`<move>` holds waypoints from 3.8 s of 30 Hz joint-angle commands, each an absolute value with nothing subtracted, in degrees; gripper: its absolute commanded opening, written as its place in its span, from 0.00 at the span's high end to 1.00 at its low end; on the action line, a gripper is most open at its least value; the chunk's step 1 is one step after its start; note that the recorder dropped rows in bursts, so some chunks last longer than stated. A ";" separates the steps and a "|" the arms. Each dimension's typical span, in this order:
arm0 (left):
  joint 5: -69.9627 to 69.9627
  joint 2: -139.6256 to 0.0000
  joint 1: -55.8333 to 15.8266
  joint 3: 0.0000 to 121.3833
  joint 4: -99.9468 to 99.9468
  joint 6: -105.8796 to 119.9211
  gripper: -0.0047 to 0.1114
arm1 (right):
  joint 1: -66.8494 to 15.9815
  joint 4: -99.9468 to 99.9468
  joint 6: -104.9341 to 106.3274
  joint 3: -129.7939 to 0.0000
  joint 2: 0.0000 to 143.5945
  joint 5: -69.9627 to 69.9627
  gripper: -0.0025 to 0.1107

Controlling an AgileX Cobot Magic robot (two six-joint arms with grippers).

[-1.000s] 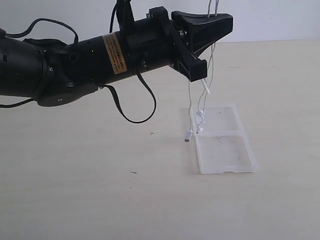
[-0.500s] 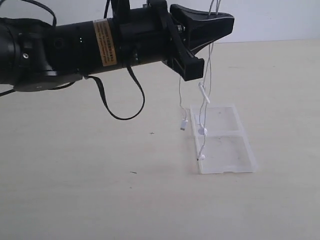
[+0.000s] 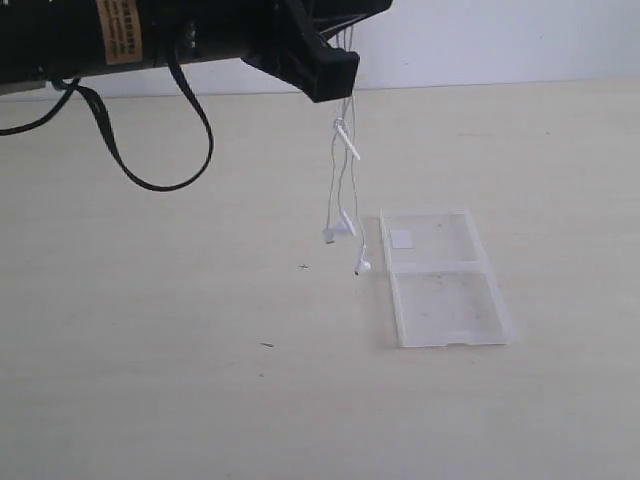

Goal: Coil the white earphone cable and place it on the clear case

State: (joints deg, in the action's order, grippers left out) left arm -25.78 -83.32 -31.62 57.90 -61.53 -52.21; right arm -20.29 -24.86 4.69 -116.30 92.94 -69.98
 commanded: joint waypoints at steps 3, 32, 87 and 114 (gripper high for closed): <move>-21.09 -79.96 -31.94 57.98 -64.23 -52.70 0.96 | -15.14 -21.69 0.34 -105.38 97.10 -66.25 0.98; -14.61 -79.72 -21.73 57.98 -62.85 -49.79 0.96 | -15.33 11.19 21.77 -94.34 103.60 -51.05 0.40; -16.46 -79.72 -19.95 56.56 -65.33 -51.26 0.96 | -15.32 93.08 120.64 -70.71 110.76 -66.84 0.36; -20.43 -79.72 -19.95 56.56 -67.36 -54.43 0.96 | -22.68 94.30 120.64 -70.71 111.38 -55.39 0.36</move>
